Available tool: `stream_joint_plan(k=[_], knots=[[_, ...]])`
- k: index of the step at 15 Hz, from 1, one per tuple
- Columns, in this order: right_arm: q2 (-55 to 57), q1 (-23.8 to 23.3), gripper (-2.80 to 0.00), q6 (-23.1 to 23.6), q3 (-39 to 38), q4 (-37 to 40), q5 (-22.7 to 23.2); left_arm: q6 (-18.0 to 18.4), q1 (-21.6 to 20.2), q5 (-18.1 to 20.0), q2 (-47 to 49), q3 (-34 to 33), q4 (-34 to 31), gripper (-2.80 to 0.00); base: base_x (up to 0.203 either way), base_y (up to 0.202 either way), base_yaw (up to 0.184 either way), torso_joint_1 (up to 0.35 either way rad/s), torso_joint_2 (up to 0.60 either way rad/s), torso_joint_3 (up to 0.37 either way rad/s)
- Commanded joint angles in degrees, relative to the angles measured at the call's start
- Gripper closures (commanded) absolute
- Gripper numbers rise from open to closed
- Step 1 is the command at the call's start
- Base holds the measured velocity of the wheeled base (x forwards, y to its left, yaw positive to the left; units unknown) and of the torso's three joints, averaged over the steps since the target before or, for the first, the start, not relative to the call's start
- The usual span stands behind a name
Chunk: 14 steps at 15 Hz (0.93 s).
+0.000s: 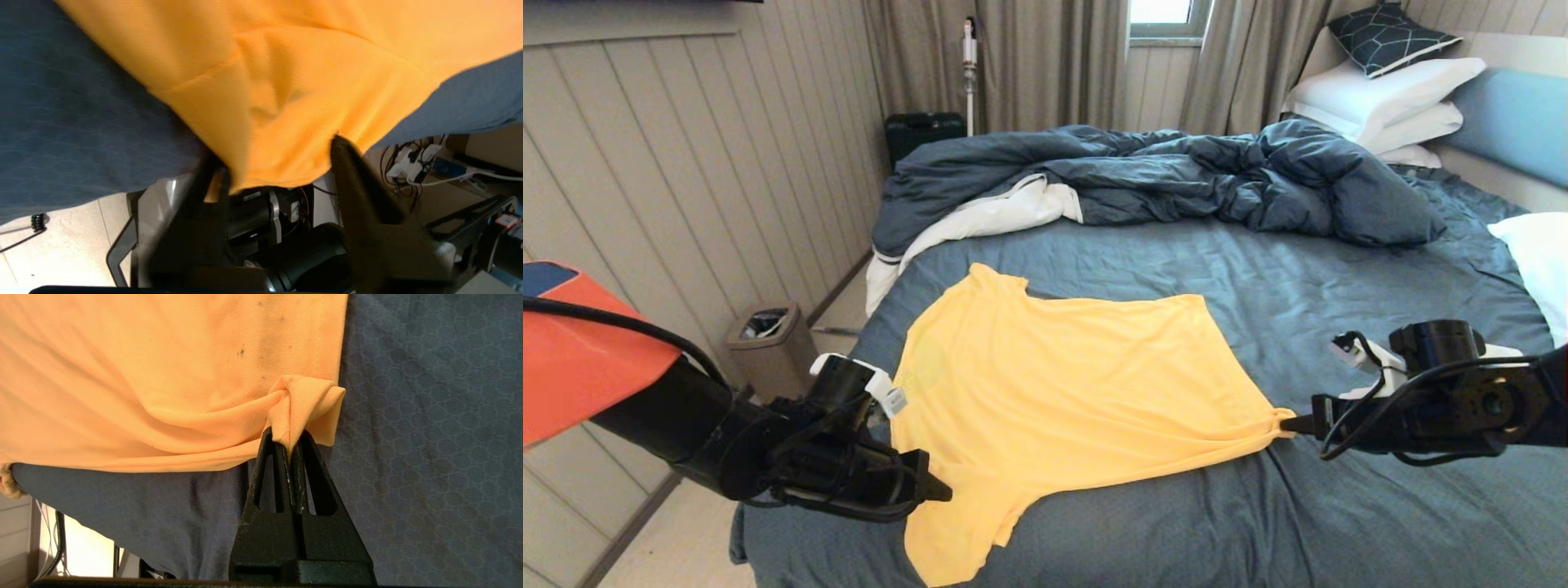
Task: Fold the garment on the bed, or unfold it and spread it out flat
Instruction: Fold the yellow T-shirt
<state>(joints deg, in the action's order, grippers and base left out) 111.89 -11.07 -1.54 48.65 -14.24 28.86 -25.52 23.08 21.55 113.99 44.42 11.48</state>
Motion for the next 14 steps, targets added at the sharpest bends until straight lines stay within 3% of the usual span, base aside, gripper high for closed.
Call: stream_joint_plan(k=[1,7,14], knots=[[0.18,-0.01,0.00,-0.05,0.04,-0.09,0.15,-0.14,-0.55,0.16,-0.35,-0.17,0.12,0.00,0.000,0.000,0.000,0.000,0.00,0.000],[0.13,-0.01,0.00,-0.13,-0.14,0.00,0.02,-0.53,-1.45,0.24,-0.89,-0.74,0.53,0.00,0.000,0.000,0.000,0.000,0.00,0.000],[-3.68,0.70,0.00,-0.75,0.28,0.34,-0.03,0.03,-5.56,0.65,-10.97,1.51,-3.59,0.00,0.000,0.000,0.000,0.000,0.00,0.000]])
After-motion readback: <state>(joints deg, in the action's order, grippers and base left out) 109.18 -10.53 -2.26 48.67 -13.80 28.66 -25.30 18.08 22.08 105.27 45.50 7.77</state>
